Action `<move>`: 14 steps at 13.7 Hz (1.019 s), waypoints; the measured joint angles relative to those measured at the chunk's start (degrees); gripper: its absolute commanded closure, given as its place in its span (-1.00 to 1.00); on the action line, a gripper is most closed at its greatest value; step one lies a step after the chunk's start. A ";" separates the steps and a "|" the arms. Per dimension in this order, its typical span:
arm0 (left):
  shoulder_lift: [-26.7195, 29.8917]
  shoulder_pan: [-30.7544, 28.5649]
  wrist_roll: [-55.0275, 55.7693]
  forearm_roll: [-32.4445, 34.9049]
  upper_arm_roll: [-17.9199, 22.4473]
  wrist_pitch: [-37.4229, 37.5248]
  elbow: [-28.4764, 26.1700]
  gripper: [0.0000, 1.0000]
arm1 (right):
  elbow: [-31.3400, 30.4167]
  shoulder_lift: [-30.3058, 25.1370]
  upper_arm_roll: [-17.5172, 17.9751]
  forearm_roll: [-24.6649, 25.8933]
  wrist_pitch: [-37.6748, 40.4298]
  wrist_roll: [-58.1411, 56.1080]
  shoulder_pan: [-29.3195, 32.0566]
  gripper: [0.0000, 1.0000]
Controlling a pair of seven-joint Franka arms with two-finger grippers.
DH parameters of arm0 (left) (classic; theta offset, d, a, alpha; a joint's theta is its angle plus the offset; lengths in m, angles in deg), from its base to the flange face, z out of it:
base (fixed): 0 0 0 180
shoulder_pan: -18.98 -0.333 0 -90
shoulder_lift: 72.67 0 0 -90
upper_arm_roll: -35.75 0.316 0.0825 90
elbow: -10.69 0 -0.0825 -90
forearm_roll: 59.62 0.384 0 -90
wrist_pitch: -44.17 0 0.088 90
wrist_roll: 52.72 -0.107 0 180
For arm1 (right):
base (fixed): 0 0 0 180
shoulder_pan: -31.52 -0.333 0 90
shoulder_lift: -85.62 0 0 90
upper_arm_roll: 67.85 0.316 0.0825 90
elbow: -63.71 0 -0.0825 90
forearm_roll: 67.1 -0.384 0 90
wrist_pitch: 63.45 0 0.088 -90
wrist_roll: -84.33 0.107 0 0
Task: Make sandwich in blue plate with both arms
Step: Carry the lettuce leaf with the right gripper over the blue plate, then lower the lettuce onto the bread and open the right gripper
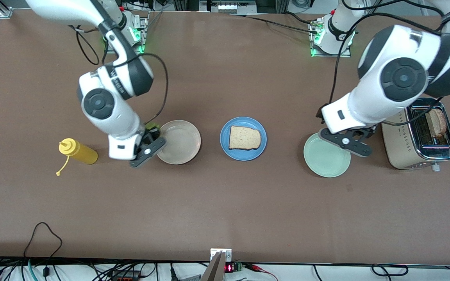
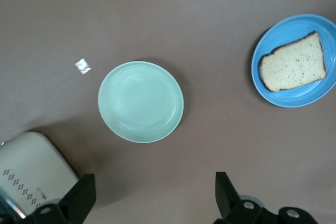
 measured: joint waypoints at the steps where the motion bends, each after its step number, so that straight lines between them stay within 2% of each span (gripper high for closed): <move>1: 0.03 -0.92 0.31 -0.44 0.05 1.51 2.02 -1.00 | 0.59 0.15 2.10 -0.32 -0.03 -0.02 -0.11 1.00; 3: 0.04 -2.29 2.57 -0.66 0.11 3.05 4.35 -1.00 | 2.01 0.75 5.23 -1.81 -0.21 -0.04 -1.26 1.00; 6: 0.01 -2.91 5.08 -0.67 0.13 3.45 4.68 -1.00 | 6.25 3.29 5.96 -4.76 -3.26 -0.03 -5.83 1.00; 11: 1.40 -2.15 5.83 -0.82 0.01 3.74 4.71 -1.00 | 7.91 11.70 5.91 -5.40 -21.49 0.94 -11.30 1.00; 12: 1.96 -1.73 5.85 -1.55 1.23 3.74 4.37 -1.00 | 7.96 13.95 5.87 -5.39 -24.89 1.04 -12.28 1.00; 14: 4.05 0.60 5.81 -5.45 7.39 2.45 2.10 -1.00 | 8.08 17.67 5.60 -5.36 -29.90 1.05 -13.98 1.00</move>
